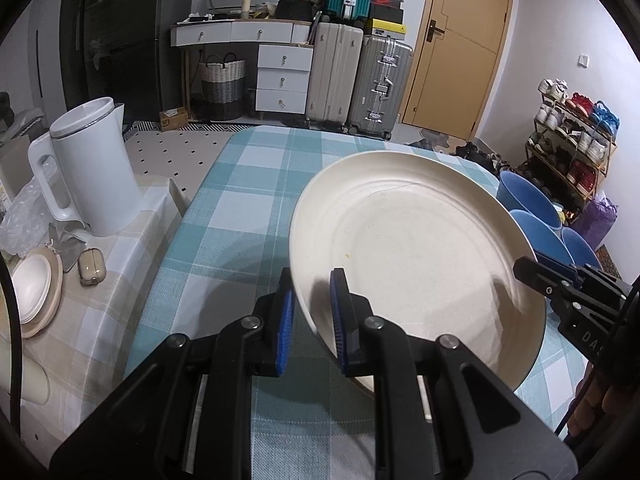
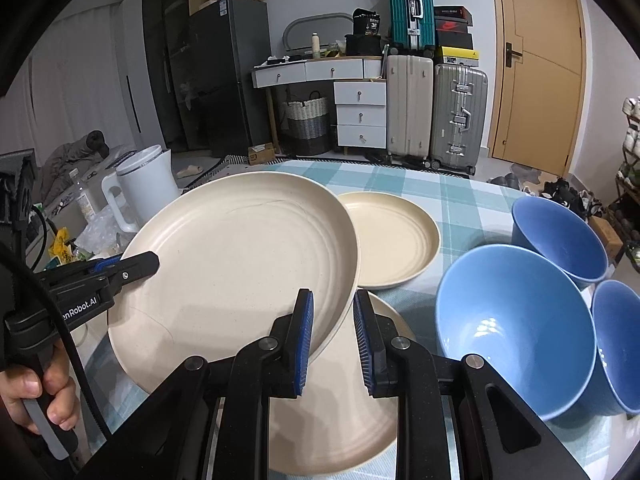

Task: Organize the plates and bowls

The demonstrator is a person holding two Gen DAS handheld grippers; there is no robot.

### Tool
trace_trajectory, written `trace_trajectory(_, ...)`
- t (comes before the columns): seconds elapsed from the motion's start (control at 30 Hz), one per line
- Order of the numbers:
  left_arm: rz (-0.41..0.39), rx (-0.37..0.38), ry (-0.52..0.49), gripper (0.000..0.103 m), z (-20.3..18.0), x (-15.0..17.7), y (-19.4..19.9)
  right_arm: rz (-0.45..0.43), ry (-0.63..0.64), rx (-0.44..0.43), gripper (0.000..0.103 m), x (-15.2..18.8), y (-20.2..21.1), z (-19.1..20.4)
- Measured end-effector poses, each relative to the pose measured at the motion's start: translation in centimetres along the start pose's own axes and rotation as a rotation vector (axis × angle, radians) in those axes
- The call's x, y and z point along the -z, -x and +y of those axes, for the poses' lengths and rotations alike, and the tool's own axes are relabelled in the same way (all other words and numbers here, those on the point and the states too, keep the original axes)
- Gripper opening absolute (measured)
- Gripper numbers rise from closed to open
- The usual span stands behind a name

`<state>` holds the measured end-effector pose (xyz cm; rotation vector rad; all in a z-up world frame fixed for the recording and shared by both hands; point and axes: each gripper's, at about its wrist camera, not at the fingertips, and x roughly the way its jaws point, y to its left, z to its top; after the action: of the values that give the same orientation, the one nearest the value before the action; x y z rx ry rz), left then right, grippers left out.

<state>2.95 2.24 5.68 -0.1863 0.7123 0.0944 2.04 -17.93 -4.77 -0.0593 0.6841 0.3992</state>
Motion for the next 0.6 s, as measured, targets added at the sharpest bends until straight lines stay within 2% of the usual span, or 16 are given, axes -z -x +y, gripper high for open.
trace_trajectory(0.6,0.014,0.006,-0.056,0.014,-1.3,2.7,-1.4,0.015,-0.03,0.051,0.021,3.1,0.5,-0.3)
